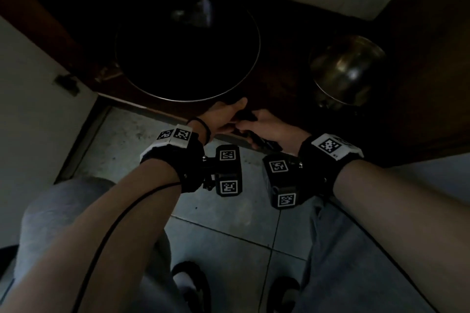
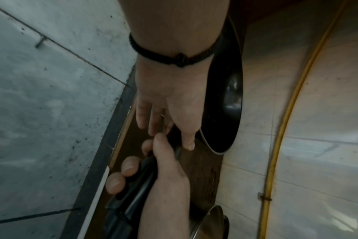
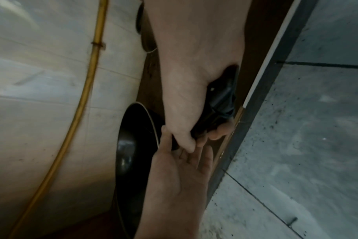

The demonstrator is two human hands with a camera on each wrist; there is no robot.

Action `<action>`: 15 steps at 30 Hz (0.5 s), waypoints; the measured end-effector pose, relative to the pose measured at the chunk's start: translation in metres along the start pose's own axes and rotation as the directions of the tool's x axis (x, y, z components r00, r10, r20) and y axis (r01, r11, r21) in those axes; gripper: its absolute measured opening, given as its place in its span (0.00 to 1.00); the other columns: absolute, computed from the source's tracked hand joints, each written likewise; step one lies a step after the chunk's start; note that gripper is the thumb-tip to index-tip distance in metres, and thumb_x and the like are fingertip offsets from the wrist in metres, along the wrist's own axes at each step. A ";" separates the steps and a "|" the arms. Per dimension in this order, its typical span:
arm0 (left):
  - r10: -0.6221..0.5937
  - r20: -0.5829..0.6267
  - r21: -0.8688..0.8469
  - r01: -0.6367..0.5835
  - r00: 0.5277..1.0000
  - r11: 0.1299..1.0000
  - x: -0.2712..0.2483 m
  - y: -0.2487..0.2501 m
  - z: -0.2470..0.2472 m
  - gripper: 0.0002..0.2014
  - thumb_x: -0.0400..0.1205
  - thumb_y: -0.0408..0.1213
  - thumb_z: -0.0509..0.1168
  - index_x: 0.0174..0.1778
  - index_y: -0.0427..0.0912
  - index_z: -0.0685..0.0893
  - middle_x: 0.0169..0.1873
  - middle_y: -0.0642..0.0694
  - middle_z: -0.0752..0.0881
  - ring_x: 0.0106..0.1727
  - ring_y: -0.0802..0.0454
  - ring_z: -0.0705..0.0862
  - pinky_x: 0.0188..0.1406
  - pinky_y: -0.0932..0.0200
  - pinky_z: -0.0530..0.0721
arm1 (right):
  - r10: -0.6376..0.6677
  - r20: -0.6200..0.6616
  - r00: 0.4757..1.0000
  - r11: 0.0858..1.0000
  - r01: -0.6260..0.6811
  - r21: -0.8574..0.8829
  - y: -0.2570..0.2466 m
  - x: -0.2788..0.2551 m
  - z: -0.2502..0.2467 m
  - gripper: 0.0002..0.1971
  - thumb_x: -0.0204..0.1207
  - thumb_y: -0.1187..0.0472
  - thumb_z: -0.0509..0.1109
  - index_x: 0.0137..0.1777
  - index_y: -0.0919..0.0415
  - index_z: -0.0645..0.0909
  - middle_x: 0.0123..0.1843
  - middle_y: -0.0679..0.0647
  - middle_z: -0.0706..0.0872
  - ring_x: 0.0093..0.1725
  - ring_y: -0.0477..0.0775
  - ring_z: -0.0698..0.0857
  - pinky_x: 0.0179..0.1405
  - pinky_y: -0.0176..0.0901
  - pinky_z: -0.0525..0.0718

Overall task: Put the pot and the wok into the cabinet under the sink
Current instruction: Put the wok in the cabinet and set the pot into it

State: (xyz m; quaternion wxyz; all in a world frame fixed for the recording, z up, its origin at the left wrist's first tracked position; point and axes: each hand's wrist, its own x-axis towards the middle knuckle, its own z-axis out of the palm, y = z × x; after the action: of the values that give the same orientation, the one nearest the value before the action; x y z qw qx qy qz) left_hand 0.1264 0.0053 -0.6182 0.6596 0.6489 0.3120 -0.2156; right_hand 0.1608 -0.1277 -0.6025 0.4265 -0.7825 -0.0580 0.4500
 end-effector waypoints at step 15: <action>0.011 -0.113 -0.017 -0.013 0.994 1.000 0.049 0.033 0.011 0.32 0.77 0.64 0.61 0.72 0.48 0.76 0.60 0.52 0.85 0.53 0.56 0.86 0.44 0.59 0.84 | 0.053 -0.204 0.977 0.967 0.001 0.255 0.014 0.020 -0.035 0.22 0.74 0.55 0.75 0.64 0.57 0.73 0.49 0.52 0.84 0.33 0.47 0.85 0.25 0.35 0.84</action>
State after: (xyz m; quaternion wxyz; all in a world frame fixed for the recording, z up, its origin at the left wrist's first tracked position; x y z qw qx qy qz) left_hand 0.1859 0.0026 -0.6289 0.6480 0.6561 0.3467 -0.1717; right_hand 0.1943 -0.1487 -0.6177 0.5207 -0.7652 0.0558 0.3744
